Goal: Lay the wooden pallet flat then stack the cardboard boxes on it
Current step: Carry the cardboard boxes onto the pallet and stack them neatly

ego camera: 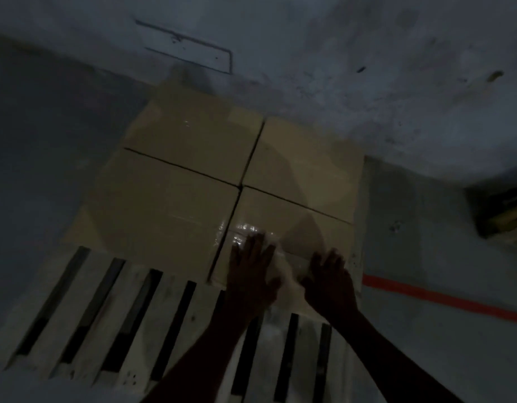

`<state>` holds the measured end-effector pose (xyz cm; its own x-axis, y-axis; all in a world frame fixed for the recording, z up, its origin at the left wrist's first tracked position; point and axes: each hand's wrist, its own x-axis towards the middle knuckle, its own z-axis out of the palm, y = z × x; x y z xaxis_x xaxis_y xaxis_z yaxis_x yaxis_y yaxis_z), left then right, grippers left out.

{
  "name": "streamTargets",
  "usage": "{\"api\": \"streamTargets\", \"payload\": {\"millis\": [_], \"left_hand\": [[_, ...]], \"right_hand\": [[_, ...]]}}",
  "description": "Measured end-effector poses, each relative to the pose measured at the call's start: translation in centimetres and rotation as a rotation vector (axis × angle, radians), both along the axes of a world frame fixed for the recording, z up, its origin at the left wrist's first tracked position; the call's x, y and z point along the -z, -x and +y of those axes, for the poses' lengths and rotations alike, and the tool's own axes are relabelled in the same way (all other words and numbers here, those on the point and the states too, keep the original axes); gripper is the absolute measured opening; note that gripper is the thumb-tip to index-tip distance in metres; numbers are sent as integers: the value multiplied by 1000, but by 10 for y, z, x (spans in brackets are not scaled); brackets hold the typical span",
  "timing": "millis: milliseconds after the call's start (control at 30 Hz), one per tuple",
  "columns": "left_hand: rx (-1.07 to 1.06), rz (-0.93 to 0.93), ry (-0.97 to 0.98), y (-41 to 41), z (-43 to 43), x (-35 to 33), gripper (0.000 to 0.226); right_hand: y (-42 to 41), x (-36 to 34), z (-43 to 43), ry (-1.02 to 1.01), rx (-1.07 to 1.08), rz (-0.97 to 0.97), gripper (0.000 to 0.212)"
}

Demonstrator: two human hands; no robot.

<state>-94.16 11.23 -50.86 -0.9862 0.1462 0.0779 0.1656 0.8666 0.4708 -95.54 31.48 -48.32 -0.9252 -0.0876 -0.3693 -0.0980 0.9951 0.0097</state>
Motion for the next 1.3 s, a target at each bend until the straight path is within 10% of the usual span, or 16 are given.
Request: {"api": "streamTargets", "payload": {"millis": [300, 567, 833, 1300], "left_hand": [[-496, 40, -25, 11, 65, -4, 42], [-849, -44, 78, 99, 154, -25, 64], [-922, 31, 130, 163, 188, -12, 81], [-929, 48, 104, 160, 181, -6, 84]], "right_hand": [[171, -32, 6, 244, -348, 530, 45], [349, -18, 31, 339, -186, 108, 100], [408, -5, 9, 463, -356, -18, 67], [405, -10, -13, 296, -430, 83, 72]]}}
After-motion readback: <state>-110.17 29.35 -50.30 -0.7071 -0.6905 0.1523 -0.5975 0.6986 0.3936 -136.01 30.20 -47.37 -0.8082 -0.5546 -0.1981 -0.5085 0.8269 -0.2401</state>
